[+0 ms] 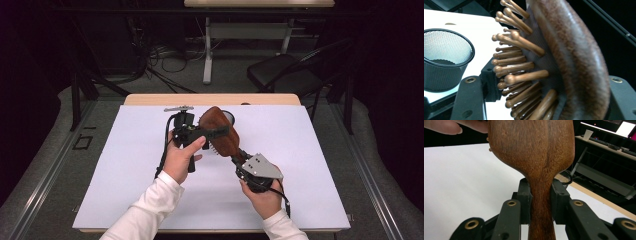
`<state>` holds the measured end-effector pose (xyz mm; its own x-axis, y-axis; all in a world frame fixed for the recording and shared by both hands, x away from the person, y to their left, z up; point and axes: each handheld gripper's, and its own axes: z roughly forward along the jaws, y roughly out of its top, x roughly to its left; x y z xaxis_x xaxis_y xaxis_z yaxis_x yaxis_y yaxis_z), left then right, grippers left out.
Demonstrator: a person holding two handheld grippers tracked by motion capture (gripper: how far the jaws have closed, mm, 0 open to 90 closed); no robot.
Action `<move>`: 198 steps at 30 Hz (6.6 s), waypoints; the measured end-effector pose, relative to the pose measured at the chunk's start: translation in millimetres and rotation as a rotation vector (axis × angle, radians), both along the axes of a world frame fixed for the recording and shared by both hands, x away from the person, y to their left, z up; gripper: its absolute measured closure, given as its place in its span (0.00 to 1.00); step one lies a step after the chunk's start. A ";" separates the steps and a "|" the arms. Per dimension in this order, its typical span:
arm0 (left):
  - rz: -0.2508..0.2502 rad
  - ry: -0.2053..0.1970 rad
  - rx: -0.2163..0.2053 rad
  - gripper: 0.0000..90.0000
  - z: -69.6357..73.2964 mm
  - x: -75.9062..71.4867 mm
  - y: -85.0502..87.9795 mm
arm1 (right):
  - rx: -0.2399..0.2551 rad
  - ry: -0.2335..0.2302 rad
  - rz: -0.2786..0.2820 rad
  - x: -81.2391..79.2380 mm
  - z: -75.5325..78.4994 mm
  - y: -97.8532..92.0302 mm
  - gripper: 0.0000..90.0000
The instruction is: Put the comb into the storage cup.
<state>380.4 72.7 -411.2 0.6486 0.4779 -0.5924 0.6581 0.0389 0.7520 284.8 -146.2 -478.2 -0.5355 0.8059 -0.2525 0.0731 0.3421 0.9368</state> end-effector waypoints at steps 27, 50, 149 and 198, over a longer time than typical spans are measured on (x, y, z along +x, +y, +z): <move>0.014 0.031 -0.018 0.47 -3.4 -1.9 2.9 | -0.008 -0.004 0.002 -0.1 -2.5 1.3 0.81; 0.053 0.130 -0.026 0.52 -2.1 -4.6 3.5 | -0.012 -0.001 0.005 0.7 -5.1 2.7 0.81; 0.111 0.175 -0.018 0.57 -4.2 11.3 12.8 | -0.017 0.065 0.061 8.2 2.3 1.1 0.42; 0.190 0.060 -0.032 0.56 -6.0 26.8 20.6 | 0.073 0.217 0.060 17.1 13.3 -19.6 0.00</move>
<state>407.2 93.3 -417.2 0.5116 0.5685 -0.6443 0.6804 0.1899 0.7078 301.9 -165.8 -464.9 -0.6187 0.7827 -0.0685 0.2567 0.2838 0.9239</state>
